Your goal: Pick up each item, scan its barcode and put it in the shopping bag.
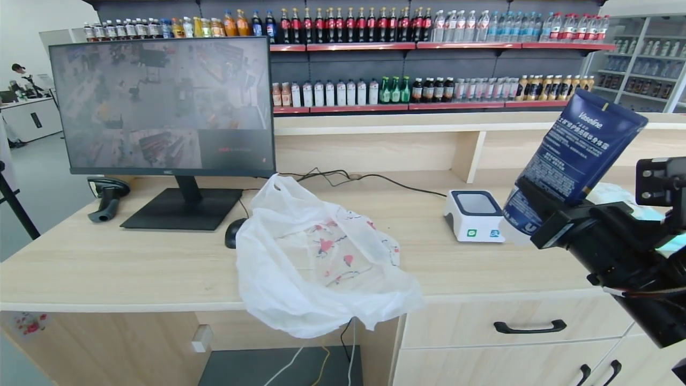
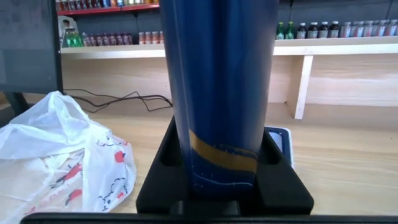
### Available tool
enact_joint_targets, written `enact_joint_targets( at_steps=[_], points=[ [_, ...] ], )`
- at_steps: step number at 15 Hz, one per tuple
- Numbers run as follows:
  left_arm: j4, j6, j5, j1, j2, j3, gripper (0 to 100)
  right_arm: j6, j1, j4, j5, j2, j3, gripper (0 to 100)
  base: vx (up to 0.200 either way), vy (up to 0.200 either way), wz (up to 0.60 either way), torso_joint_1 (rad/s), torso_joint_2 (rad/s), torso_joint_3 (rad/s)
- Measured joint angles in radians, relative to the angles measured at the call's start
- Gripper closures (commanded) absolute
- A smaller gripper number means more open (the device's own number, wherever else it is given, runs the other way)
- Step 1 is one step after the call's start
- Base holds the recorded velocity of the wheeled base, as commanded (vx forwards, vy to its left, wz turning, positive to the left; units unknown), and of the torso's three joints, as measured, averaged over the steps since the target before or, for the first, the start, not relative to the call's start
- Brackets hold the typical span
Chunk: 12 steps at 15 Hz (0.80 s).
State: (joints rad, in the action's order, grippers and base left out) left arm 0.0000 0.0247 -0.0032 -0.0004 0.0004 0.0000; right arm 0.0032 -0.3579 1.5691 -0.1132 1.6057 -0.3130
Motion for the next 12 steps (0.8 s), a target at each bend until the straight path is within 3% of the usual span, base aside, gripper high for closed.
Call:
enact_joint_targets(
  at_steps=[3,11,12],
  points=[
    [0.000,0.000,0.000,-0.002,0.000,0.000,0,-0.001,-0.003,0.001,0.001,0.000,0.003,100,0.000,0.000,0.00,0.000,0.00,0.000],
    [-0.001,0.003,0.000,-0.001,0.000,0.000,0,-0.001,-0.001,0.001,0.000,-0.001,0.006,100,0.000,0.000,0.60,0.002,0.00,0.002],
    [-0.001,0.003,0.000,-0.001,0.000,0.000,0,-0.001,-0.001,0.000,0.000,-0.001,0.008,100,0.000,0.000,0.00,0.000,0.00,0.000]
  ],
)
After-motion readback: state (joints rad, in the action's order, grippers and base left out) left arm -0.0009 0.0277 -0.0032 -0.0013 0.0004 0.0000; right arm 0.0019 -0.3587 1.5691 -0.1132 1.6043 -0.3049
